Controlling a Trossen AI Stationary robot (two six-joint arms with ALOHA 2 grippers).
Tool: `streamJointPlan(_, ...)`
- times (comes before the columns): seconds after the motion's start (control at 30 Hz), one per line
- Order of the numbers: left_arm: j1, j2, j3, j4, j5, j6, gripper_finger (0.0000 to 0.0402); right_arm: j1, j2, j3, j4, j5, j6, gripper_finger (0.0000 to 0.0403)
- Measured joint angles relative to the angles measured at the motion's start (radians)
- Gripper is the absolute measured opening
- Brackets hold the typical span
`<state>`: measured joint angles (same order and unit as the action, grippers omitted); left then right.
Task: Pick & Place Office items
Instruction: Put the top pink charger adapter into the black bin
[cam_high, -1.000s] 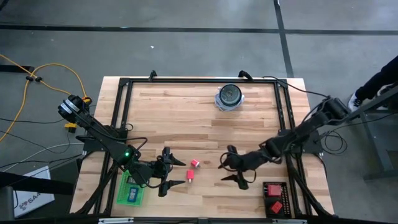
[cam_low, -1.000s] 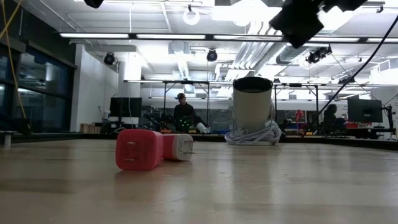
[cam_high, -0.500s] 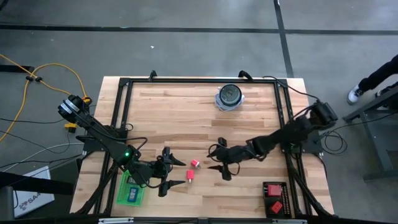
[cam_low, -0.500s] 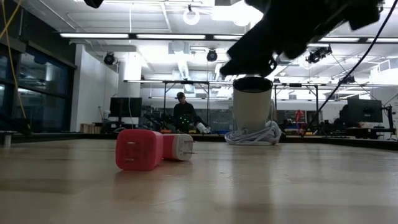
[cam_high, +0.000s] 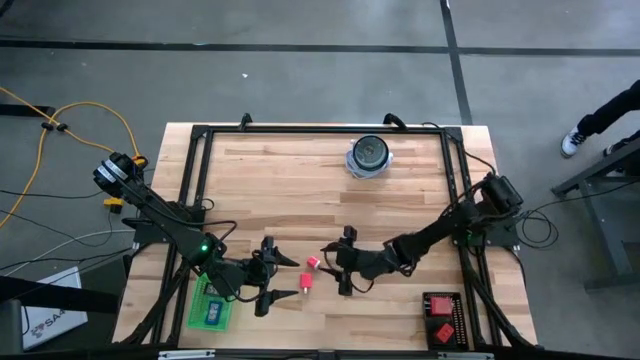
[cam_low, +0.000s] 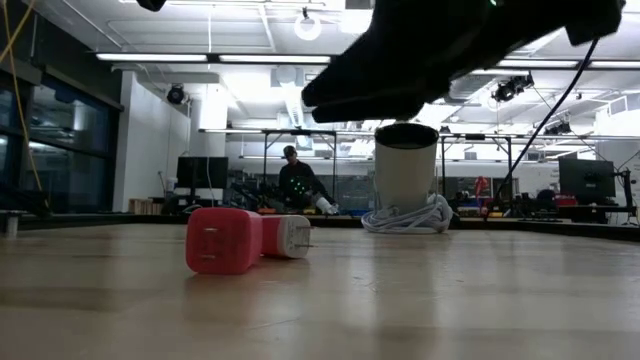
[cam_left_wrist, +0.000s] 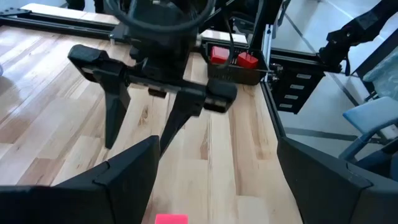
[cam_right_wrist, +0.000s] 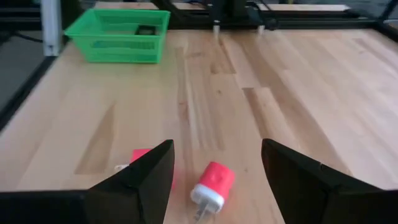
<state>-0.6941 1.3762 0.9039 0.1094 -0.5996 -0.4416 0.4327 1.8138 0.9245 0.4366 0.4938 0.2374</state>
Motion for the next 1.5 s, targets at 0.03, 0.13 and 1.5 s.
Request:
streamJointPlan(0.03, 0.000, 0.000, 0.000, 0.003, 0.000, 0.000, 0.0317, 0.003, 0.011, 0.022, -0.020, 0.013, 0.001, 0.0229)
streamJointPlan(0.13, 0.000, 0.000, 0.000, 0.004, 0.000, 0.000, 0.0317, 0.003, 0.044, 0.077, -0.075, 0.035, 0.025, 0.0229)
streamJointPlan(1.5, 0.000, 0.000, 0.000, 0.034, 0.000, 0.000, 0.0317, -0.015, 0.191, 0.126, -0.107, 0.007, 0.294, 0.0229)
